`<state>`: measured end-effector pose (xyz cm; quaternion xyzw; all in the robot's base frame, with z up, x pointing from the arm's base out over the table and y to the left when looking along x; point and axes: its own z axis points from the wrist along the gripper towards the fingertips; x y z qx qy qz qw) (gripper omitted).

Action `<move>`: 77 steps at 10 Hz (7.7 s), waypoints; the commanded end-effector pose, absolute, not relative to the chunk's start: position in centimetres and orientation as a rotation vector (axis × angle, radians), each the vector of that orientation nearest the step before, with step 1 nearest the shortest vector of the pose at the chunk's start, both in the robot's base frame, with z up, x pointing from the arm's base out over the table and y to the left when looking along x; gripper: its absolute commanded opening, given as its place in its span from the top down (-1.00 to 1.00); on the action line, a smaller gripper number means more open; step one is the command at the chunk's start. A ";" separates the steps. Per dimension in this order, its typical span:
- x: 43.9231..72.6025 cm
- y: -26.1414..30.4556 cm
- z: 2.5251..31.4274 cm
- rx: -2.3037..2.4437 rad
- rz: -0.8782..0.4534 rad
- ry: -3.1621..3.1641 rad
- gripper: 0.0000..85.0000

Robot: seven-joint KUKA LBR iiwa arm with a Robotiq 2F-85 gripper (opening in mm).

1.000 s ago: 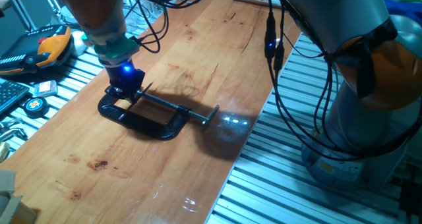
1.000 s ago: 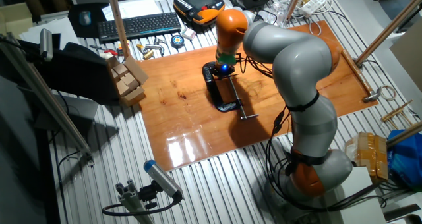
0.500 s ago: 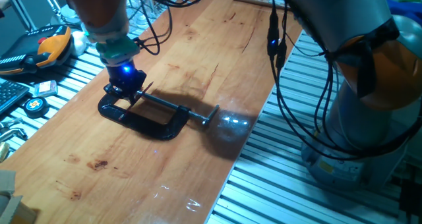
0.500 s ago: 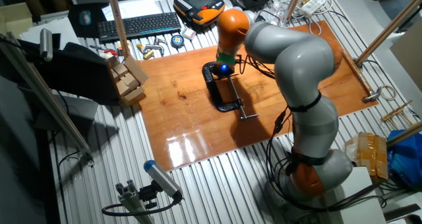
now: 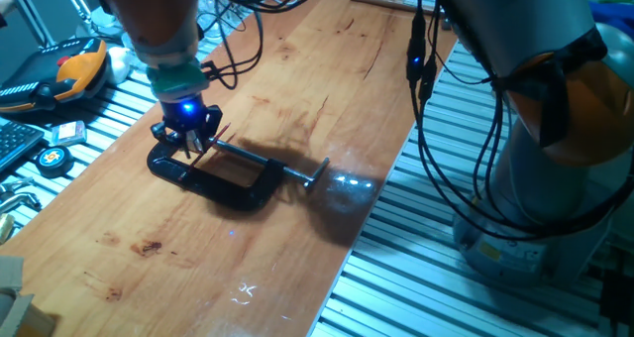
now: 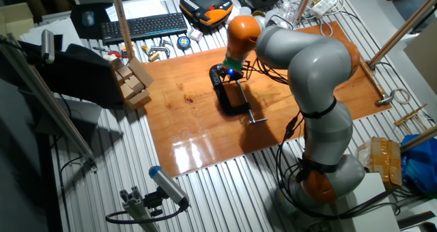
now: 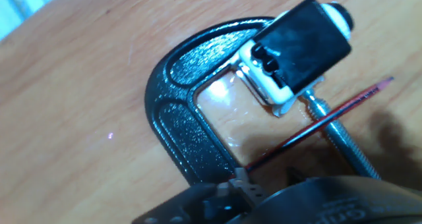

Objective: Insert the pencil into the pencil sharpener

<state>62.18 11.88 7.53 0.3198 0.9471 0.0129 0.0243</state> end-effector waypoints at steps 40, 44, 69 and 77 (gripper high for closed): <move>63.2 11.1 5.6 2.227 0.122 2.105 0.20; 63.1 11.0 5.3 2.233 0.124 2.104 0.20; 63.1 11.2 3.7 2.235 0.105 2.128 0.60; 63.0 11.2 4.4 2.258 0.073 2.144 1.00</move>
